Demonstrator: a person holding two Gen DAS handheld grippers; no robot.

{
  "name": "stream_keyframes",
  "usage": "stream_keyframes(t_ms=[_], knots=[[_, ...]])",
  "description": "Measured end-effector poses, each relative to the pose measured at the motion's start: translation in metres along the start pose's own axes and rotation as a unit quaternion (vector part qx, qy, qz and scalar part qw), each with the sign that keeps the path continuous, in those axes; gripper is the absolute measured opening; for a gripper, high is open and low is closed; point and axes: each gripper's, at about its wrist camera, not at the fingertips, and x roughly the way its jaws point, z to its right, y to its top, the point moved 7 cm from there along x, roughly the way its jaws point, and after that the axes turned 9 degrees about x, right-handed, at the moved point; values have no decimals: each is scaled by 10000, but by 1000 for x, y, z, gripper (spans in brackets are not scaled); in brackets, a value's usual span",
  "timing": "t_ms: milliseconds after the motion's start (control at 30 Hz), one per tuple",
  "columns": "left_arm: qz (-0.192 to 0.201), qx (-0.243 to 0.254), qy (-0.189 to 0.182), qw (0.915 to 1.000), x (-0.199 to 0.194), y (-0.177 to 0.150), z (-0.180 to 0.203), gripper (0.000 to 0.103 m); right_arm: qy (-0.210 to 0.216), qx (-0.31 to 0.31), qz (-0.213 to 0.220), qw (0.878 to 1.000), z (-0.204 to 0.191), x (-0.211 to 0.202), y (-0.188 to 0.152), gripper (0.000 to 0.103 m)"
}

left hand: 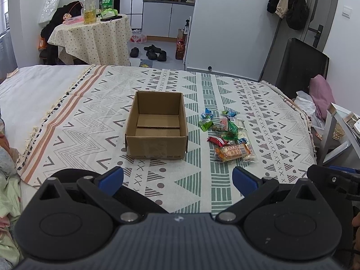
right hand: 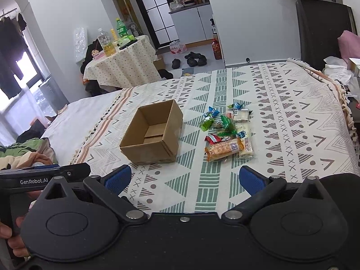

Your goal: Organize snacks

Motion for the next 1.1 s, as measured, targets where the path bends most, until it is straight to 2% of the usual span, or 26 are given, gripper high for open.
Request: stream_keyframes(t_ms=[1100], knots=[[18, 47, -6, 10000, -9, 1, 0, 102, -34, -38, 20, 10000, -1, -8, 2, 103]])
